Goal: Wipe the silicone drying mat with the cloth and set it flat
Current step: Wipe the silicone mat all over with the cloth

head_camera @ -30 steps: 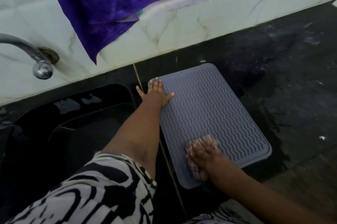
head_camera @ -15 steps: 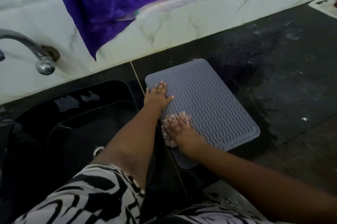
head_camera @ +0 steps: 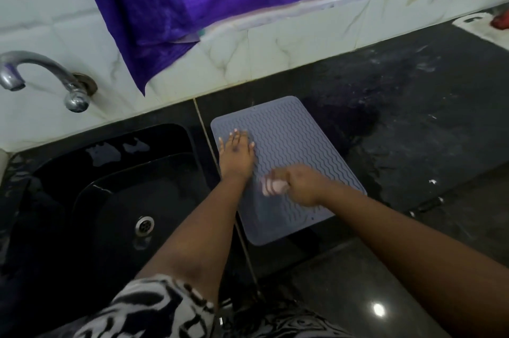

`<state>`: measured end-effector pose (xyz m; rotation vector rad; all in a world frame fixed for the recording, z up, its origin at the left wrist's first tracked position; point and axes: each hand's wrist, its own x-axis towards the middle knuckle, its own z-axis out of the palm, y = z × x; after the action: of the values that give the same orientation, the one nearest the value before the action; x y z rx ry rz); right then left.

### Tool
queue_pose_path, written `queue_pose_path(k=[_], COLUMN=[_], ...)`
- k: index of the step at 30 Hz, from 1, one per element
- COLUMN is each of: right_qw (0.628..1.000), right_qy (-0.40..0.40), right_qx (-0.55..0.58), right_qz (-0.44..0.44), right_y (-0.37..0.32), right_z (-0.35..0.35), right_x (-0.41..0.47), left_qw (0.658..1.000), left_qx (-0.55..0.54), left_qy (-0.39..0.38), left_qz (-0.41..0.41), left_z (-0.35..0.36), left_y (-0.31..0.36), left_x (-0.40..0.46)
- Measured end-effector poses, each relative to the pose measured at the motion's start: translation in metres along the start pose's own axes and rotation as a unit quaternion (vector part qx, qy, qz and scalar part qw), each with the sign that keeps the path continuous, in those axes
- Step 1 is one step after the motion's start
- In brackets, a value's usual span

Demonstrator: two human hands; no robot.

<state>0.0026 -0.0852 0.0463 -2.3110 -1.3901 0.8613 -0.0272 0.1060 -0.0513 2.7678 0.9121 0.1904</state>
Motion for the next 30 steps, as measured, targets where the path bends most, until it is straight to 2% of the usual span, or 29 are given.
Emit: queue_pose_path(k=[1,3,4,6,8,10,12,13,14,17,19,21,24,25,26,27,30], right_qw=[0.999,0.992,0.993,0.991,0.989,0.985,0.960,0.958,0.965,0.989,0.985,0.958,0.878,0.859,0.856,0.865,0.931], right_qy=[0.026,0.042,0.009,0.034,0.041,-0.027,-0.128,-0.154,-0.171,-0.140,-0.140,-0.116,-0.071,-0.065,-0.054,-0.039,0.037], right_qx=[-0.012,-0.119,-0.116,-0.127,-0.138,-0.167,-0.249,-0.240,-0.198,-0.042,0.093,0.256,0.466,0.498,0.502,0.485,0.340], right_qz=[-0.015,-0.023,-0.019,-0.015,-0.030,-0.016,0.012,0.024,0.025,0.025,0.045,0.064,0.086,0.097,0.109,0.122,0.128], right_y=[0.007,0.016,0.018,0.025,0.040,0.045,0.044,0.044,0.041,0.036,0.039,0.040,0.052,0.056,0.059,0.061,0.056], right_z=[0.002,0.018,0.033,0.058,0.073,0.084,0.090,0.090,0.083,0.028,-0.012,-0.039,-0.053,-0.056,-0.061,-0.066,-0.088], right_x=[0.012,0.024,0.021,0.008,-0.010,-0.028,-0.045,-0.052,-0.059,-0.068,-0.061,-0.043,-0.008,0.003,0.016,0.030,0.081], left_qw=[1.000,0.999,0.995,0.984,0.975,0.968,0.966,0.965,0.962,0.950,0.956,0.974,0.991,0.992,0.992,0.990,0.964], left_qx=[-0.014,0.002,0.005,0.004,0.046,0.070,0.065,0.062,0.060,0.007,-0.028,-0.036,-0.024,-0.032,-0.041,-0.040,0.044], left_qy=[0.006,-0.048,-0.095,-0.175,-0.219,-0.242,-0.247,-0.253,-0.265,-0.310,-0.290,-0.222,-0.128,-0.117,-0.117,-0.129,-0.259], left_qz=[0.002,0.010,0.000,-0.021,-0.014,-0.016,-0.034,-0.037,-0.039,-0.041,-0.033,-0.020,-0.014,-0.023,-0.033,-0.037,-0.026], left_z=[0.000,0.009,0.012,0.013,0.007,-0.001,-0.005,-0.007,-0.008,-0.014,-0.019,-0.026,-0.041,-0.048,-0.053,-0.057,-0.052], left_y=[0.009,0.018,0.017,0.012,0.012,0.019,0.025,0.027,0.027,0.027,0.020,0.008,-0.007,-0.010,-0.013,-0.014,-0.013], left_x=[-0.010,-0.025,-0.030,-0.030,-0.026,-0.026,-0.027,-0.028,-0.028,-0.032,-0.035,-0.034,-0.021,-0.012,-0.001,0.009,0.041])
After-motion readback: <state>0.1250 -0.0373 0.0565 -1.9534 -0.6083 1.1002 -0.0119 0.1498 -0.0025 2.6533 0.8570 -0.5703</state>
